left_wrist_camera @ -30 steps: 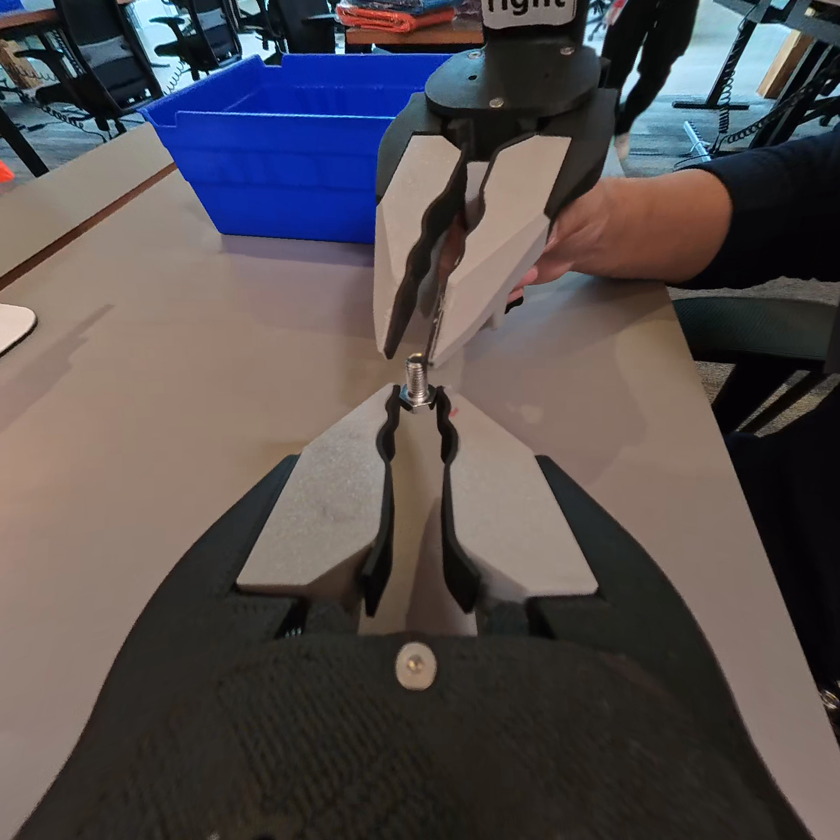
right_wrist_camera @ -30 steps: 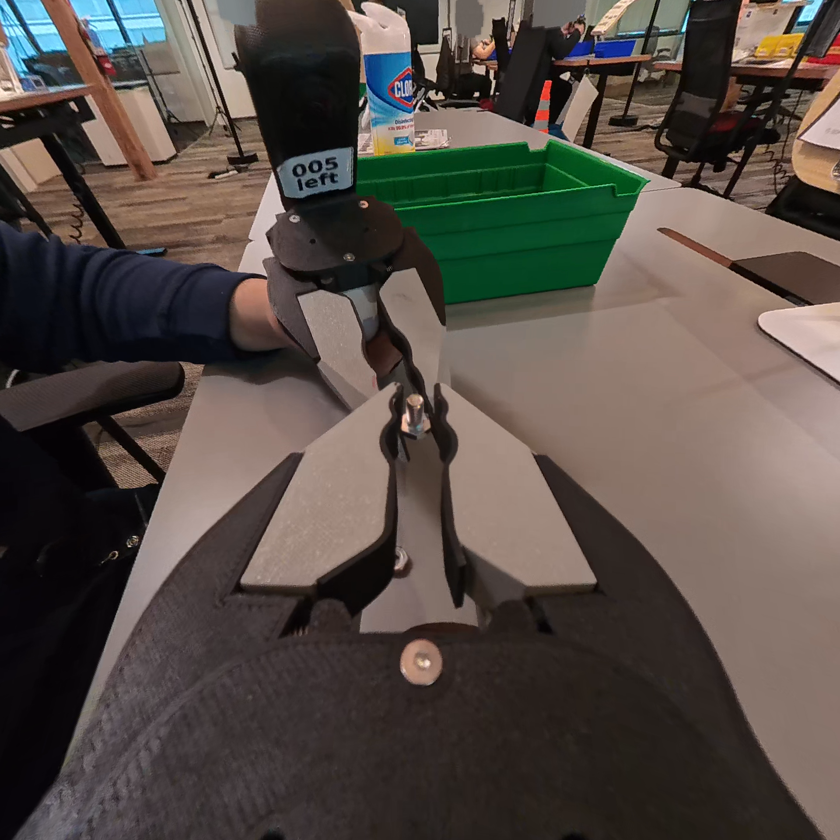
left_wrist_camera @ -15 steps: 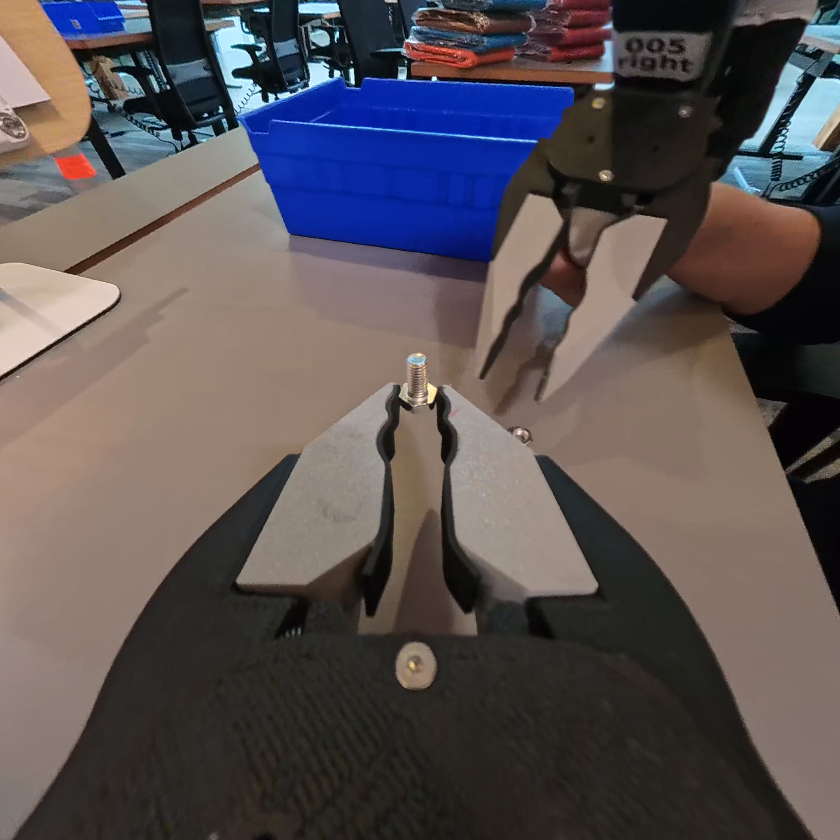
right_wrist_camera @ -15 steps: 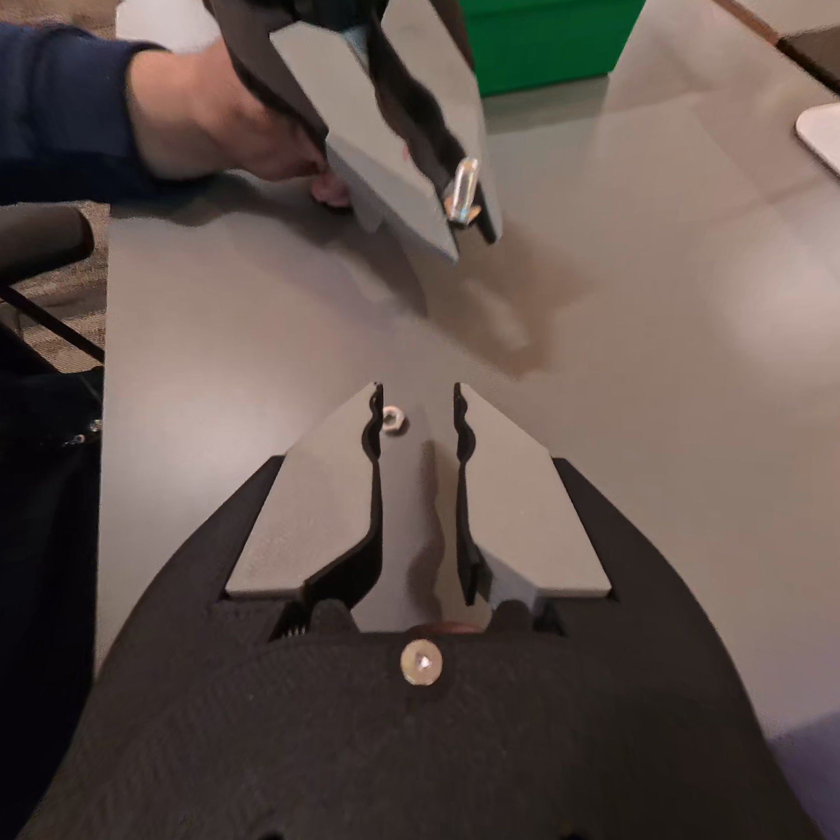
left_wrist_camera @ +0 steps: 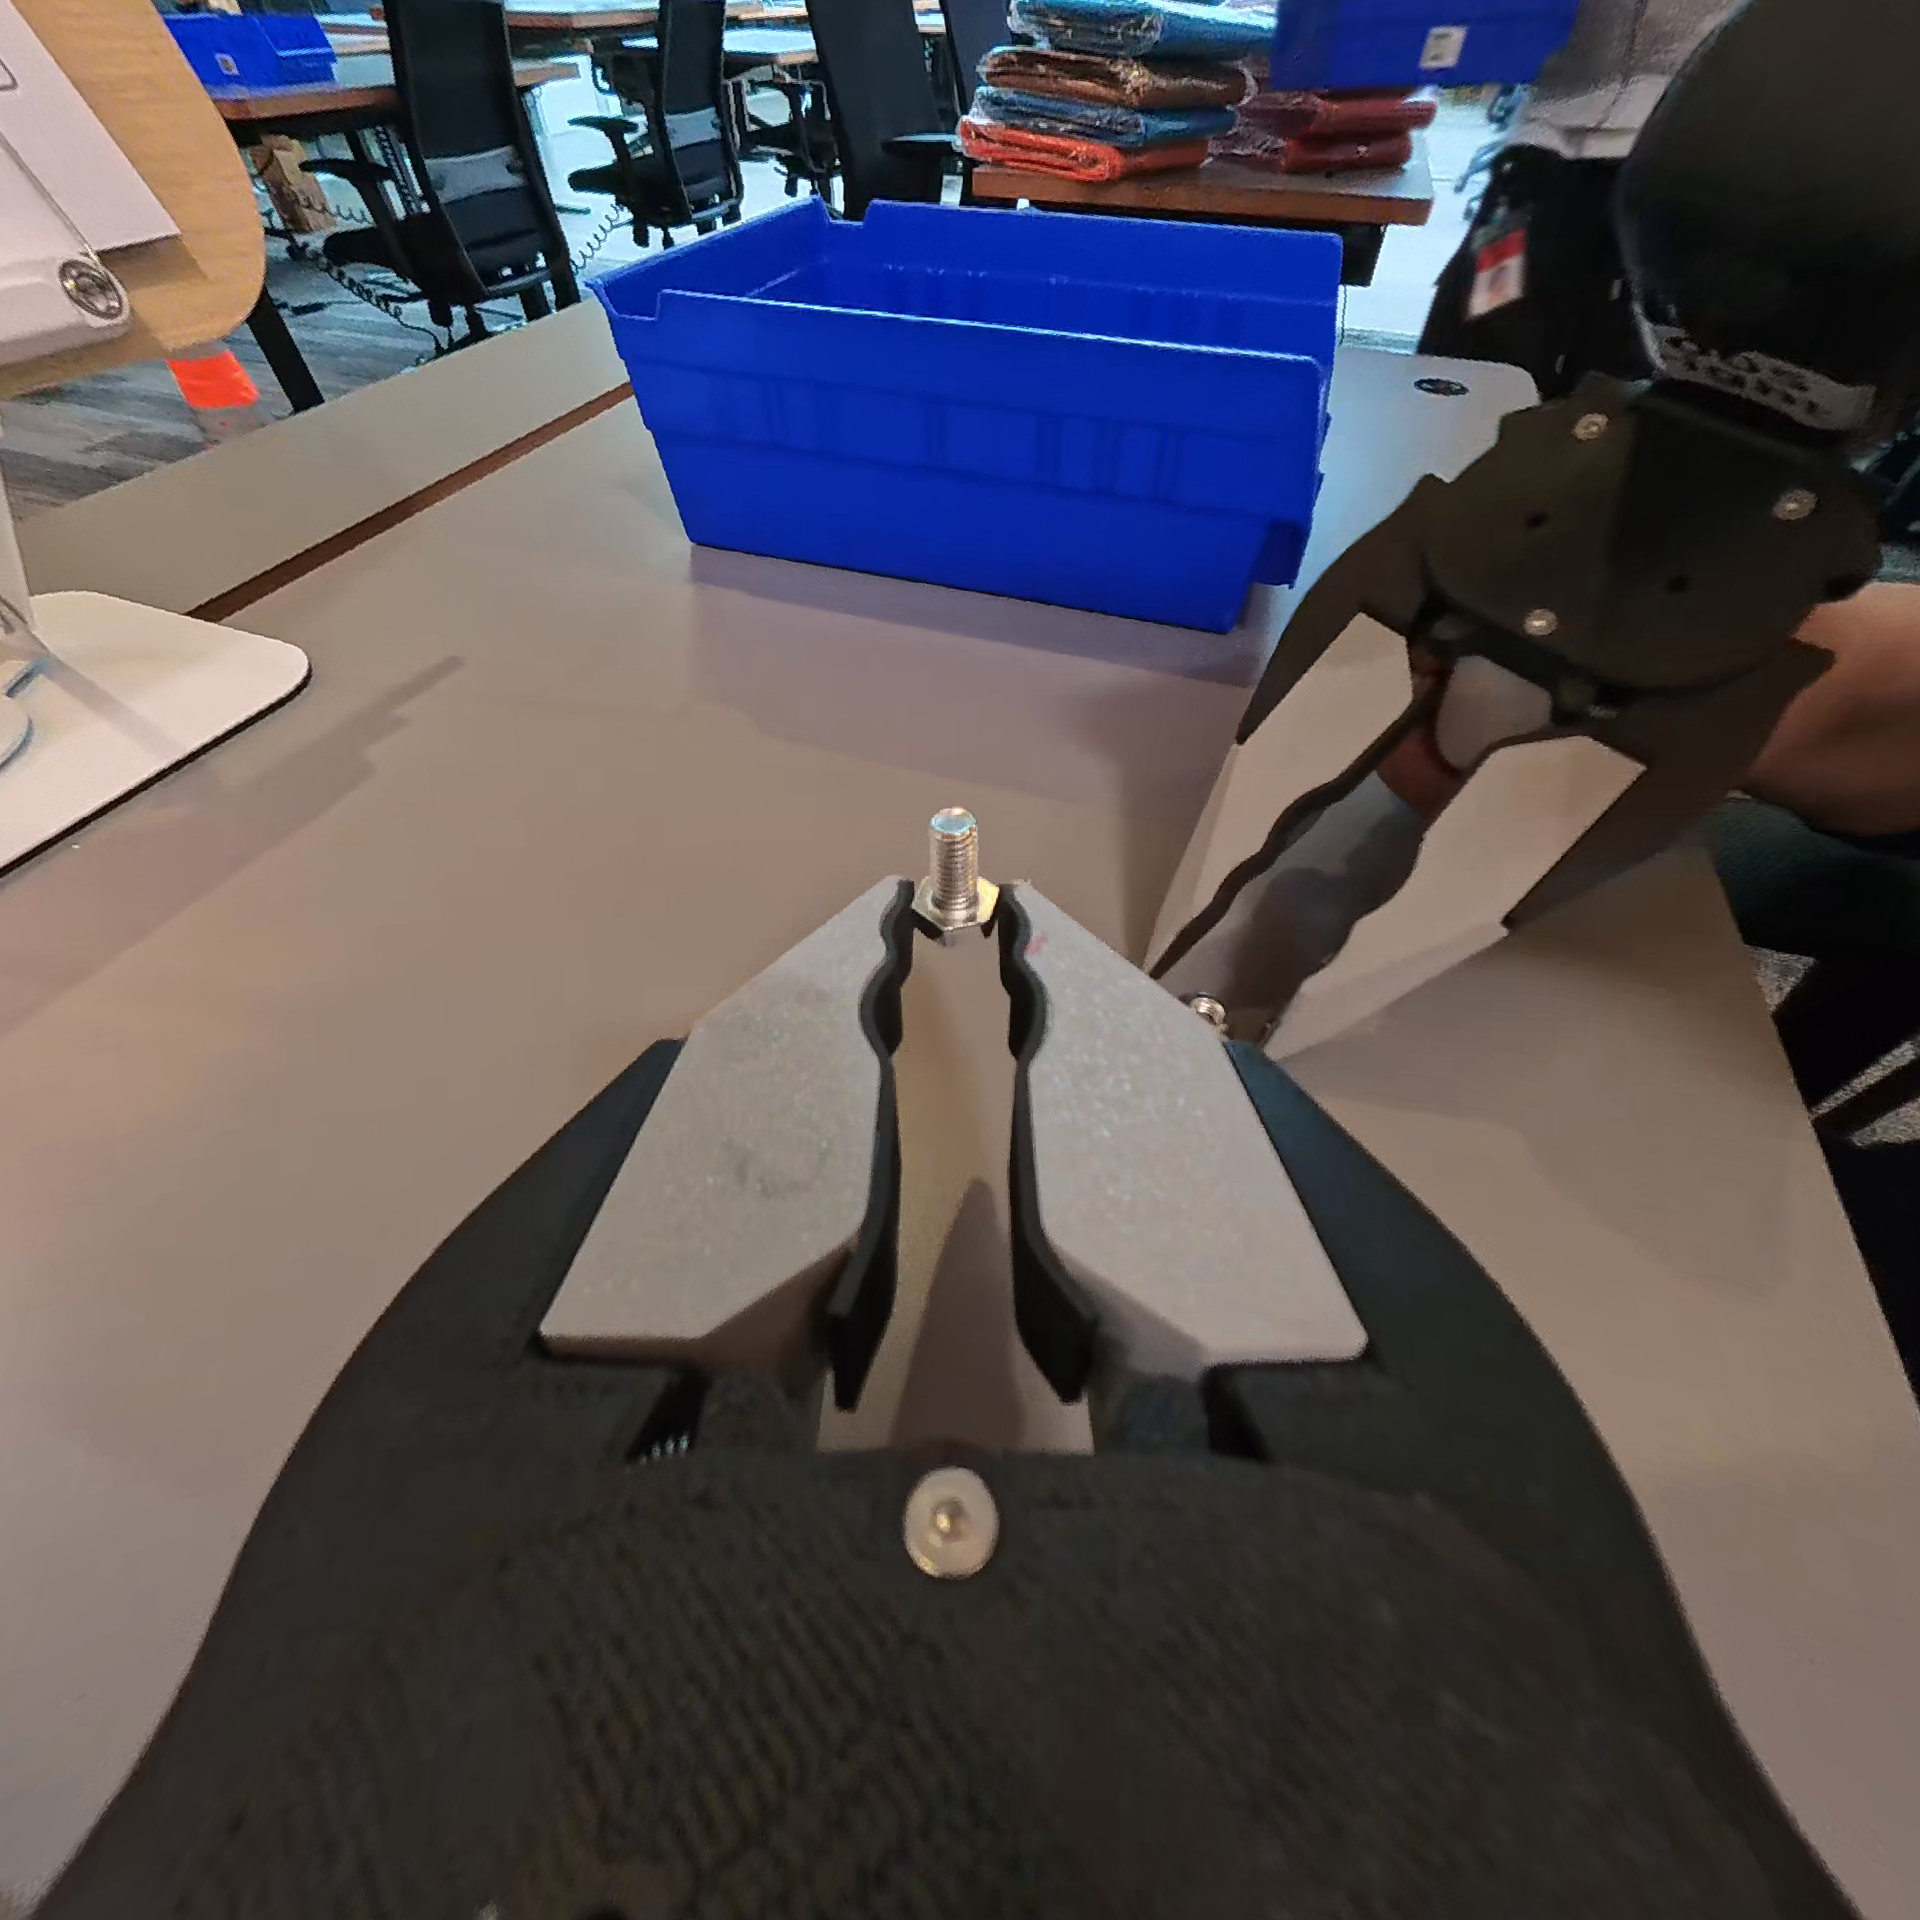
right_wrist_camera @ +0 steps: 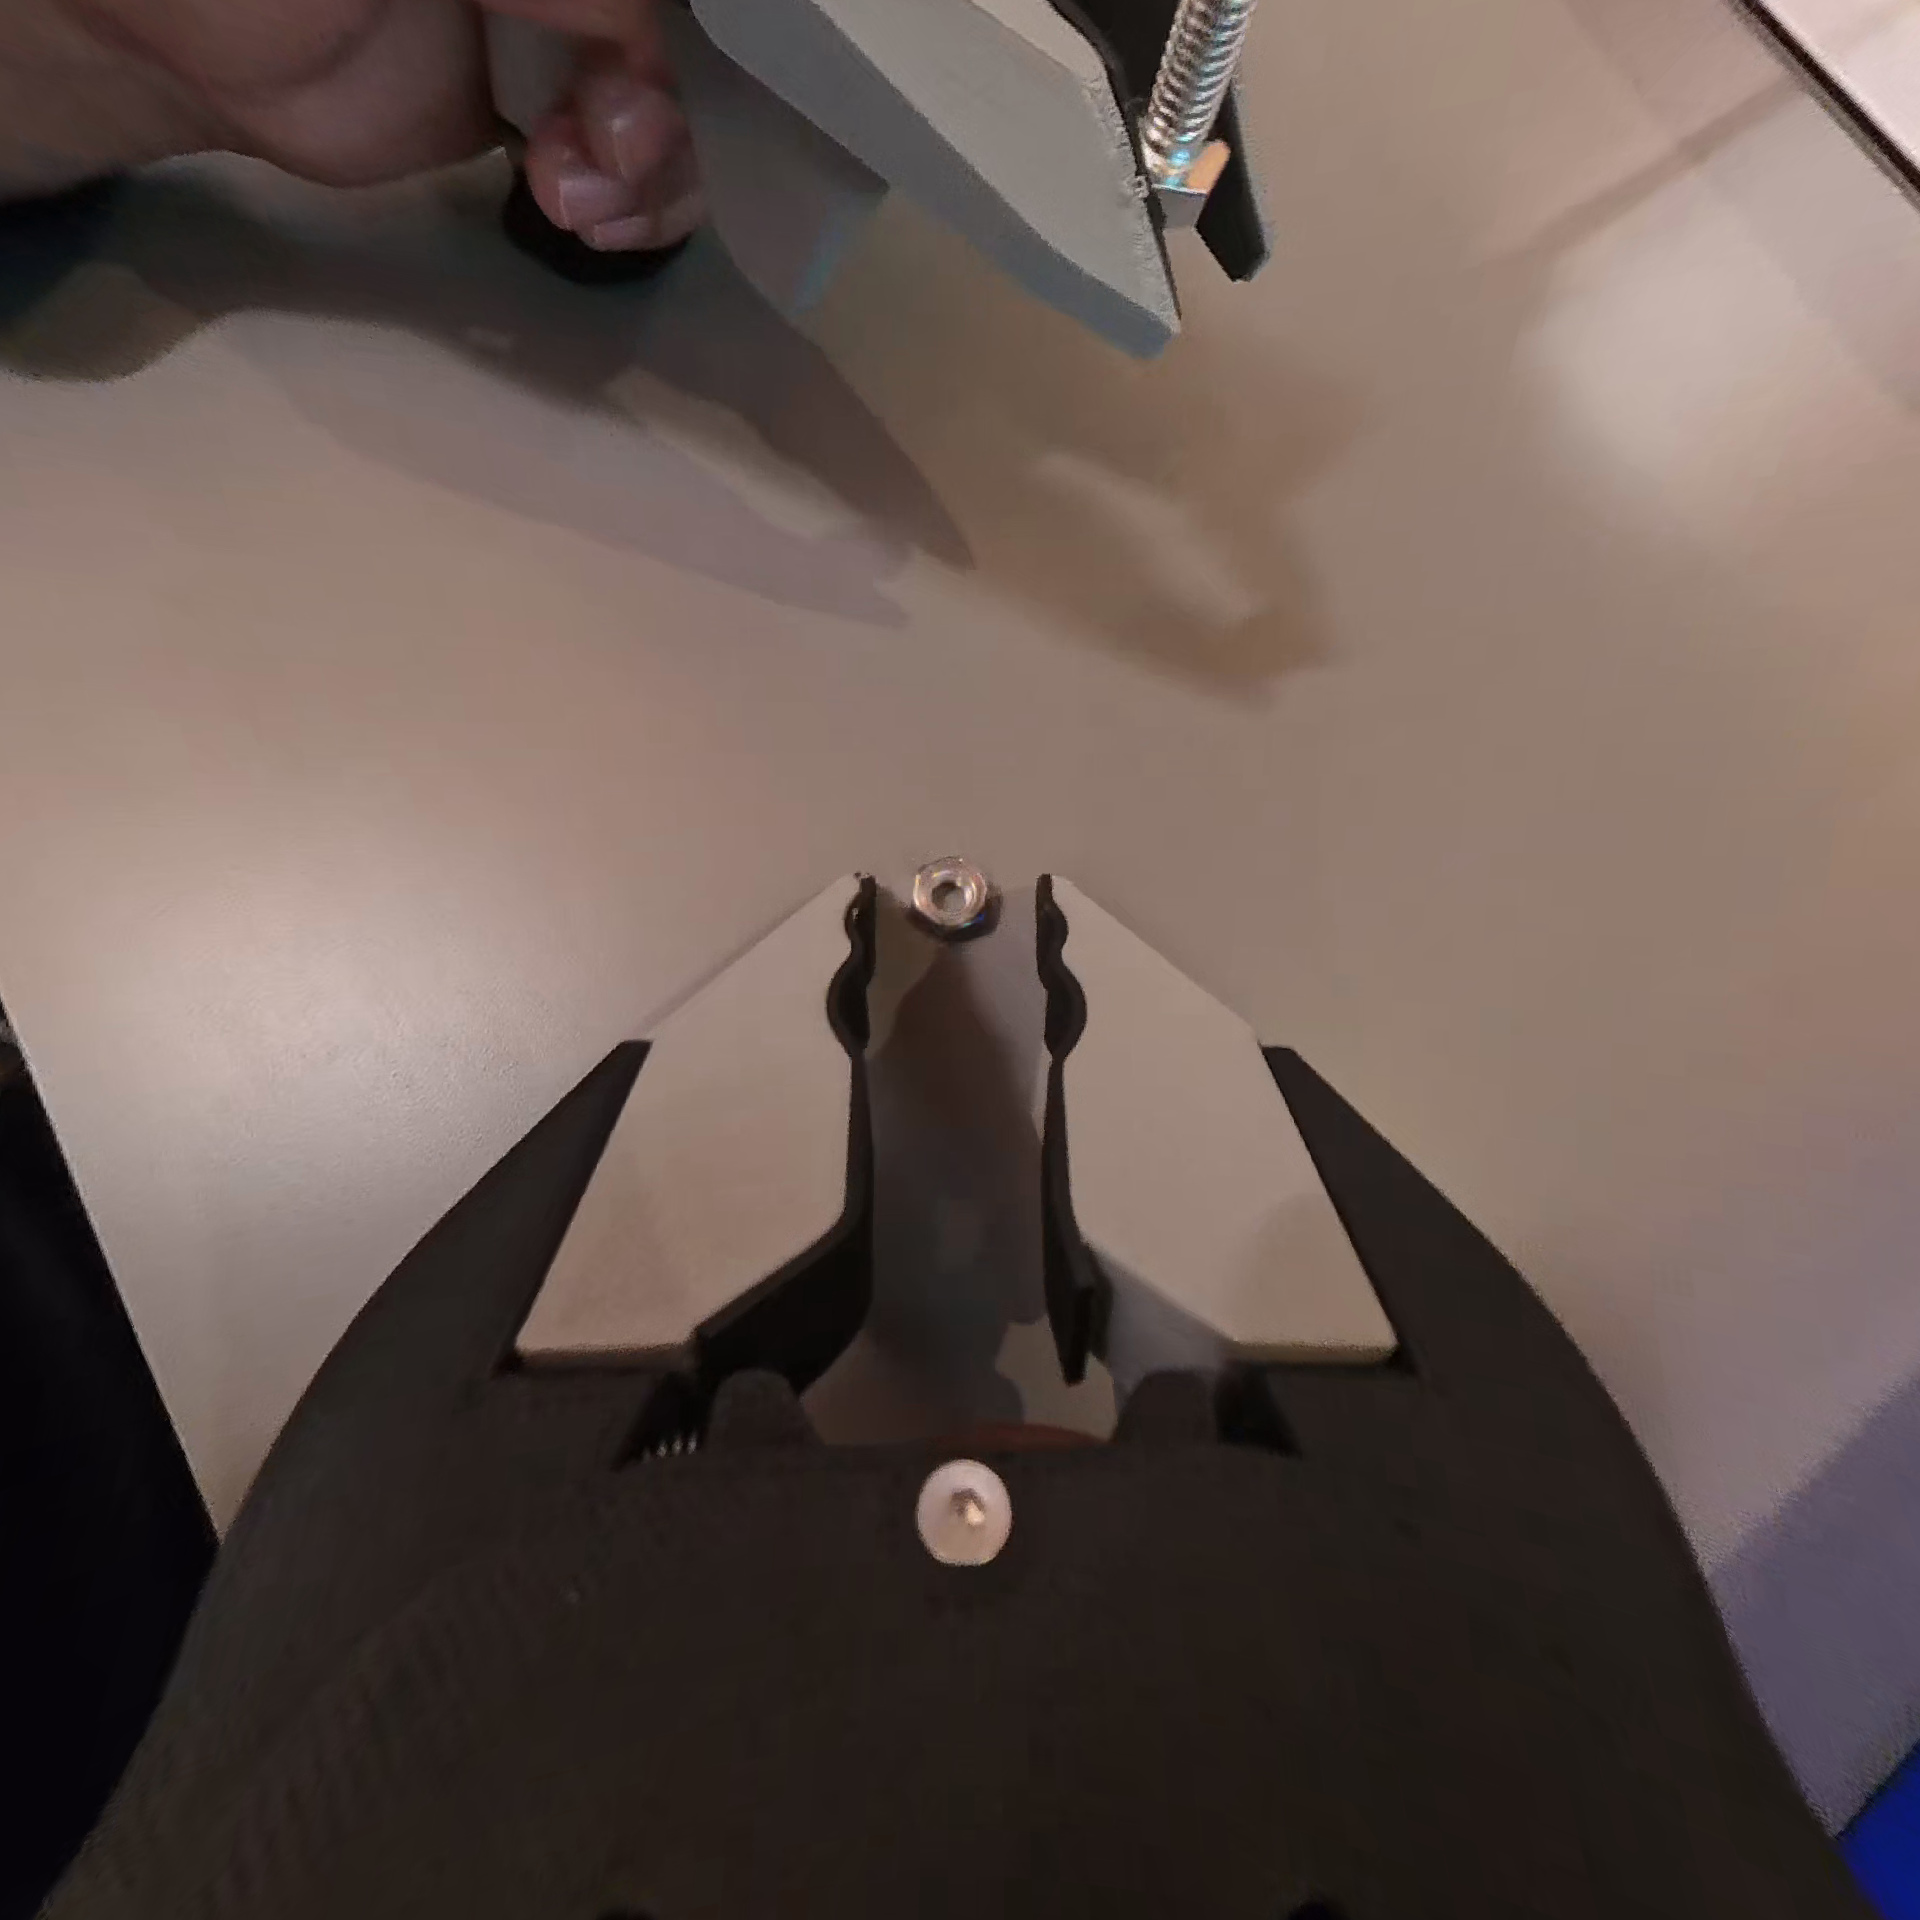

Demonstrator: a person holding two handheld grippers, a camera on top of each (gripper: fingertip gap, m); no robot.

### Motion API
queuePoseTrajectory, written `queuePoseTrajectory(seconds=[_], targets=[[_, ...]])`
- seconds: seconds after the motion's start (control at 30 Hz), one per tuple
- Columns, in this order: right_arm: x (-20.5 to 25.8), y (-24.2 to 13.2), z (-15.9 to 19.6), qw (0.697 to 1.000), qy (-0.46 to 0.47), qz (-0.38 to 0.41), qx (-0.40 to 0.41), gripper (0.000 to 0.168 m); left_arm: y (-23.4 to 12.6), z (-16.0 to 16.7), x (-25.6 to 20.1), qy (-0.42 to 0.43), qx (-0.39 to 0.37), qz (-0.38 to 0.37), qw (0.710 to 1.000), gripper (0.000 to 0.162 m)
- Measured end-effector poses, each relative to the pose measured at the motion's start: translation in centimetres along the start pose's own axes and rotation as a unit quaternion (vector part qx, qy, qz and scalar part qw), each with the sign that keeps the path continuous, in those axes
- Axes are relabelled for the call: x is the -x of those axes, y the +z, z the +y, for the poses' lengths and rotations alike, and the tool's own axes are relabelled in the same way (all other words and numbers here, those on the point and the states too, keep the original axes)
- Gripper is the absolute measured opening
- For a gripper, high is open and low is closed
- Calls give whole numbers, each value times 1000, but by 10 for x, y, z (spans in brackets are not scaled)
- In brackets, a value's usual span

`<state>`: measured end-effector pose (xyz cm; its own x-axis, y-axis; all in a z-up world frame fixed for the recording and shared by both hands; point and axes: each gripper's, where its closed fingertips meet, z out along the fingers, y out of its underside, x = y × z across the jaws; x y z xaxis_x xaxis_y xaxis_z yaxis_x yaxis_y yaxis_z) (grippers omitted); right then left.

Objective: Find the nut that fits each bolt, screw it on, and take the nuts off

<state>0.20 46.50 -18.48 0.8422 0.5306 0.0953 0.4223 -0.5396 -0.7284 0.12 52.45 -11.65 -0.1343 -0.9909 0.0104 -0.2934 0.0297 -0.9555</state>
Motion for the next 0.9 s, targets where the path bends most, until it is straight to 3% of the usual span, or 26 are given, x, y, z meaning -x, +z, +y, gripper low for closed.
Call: queuePoseTrajectory(seconds=[0.13,0.53,0.77,0.9], targets=[[5,2,-1,1000,15,-10,0,11,0,-2,-1,-9,-5,7,1000,14],[-16,-15,-14,999,24,-11,-30,11,-1,-10,-31,3,-30,86,996,14],[-23,-58,-71,993,16,-67,-101,11,3,-4,-38,22,-7,92,995,14],[-16,-62,-90,990,-9,-100,-98,11,3,-3,-37,26,1,86,996,13]])
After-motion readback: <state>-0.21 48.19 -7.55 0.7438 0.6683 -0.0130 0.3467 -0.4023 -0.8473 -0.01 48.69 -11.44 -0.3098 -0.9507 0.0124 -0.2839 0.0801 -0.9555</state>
